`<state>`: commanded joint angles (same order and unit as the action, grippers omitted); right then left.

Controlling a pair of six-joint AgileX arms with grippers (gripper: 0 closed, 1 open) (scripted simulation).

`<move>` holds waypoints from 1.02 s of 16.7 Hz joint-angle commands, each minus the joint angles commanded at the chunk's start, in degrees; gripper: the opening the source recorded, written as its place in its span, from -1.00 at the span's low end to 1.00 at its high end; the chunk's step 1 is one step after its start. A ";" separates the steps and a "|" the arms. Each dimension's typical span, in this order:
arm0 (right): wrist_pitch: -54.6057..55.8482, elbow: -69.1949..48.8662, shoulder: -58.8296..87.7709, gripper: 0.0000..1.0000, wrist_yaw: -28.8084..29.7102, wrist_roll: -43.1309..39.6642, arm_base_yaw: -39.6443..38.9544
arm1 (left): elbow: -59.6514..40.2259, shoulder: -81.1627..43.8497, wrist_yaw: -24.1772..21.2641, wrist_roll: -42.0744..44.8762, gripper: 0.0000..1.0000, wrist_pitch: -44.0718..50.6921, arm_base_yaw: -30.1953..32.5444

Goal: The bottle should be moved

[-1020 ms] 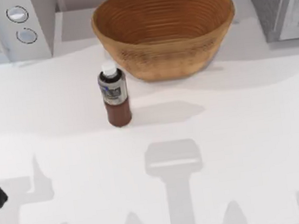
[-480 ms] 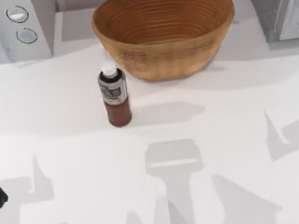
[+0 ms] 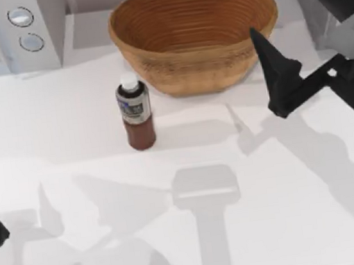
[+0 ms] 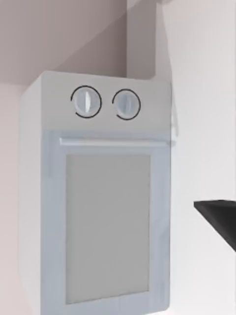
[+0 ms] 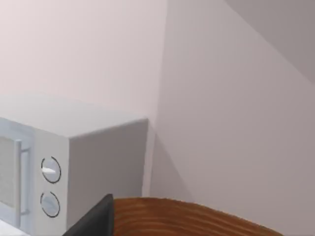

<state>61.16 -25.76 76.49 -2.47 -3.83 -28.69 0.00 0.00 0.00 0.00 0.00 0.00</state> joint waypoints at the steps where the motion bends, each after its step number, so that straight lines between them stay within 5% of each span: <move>1: 4.36 -2.34 4.85 1.00 0.17 0.74 -1.57 | 0.00 0.00 0.00 0.00 1.00 0.00 0.00; 8: 24.70 -13.16 36.19 1.00 1.48 4.69 -8.95 | 0.00 0.00 0.00 0.00 1.00 0.00 0.00; 17: 29.52 -15.19 55.09 1.00 0.74 4.67 -12.49 | 0.00 0.00 0.00 0.00 1.00 0.00 0.00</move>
<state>90.69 -40.96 131.58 -1.73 0.83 -41.18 0.00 0.00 0.00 0.00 0.00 0.00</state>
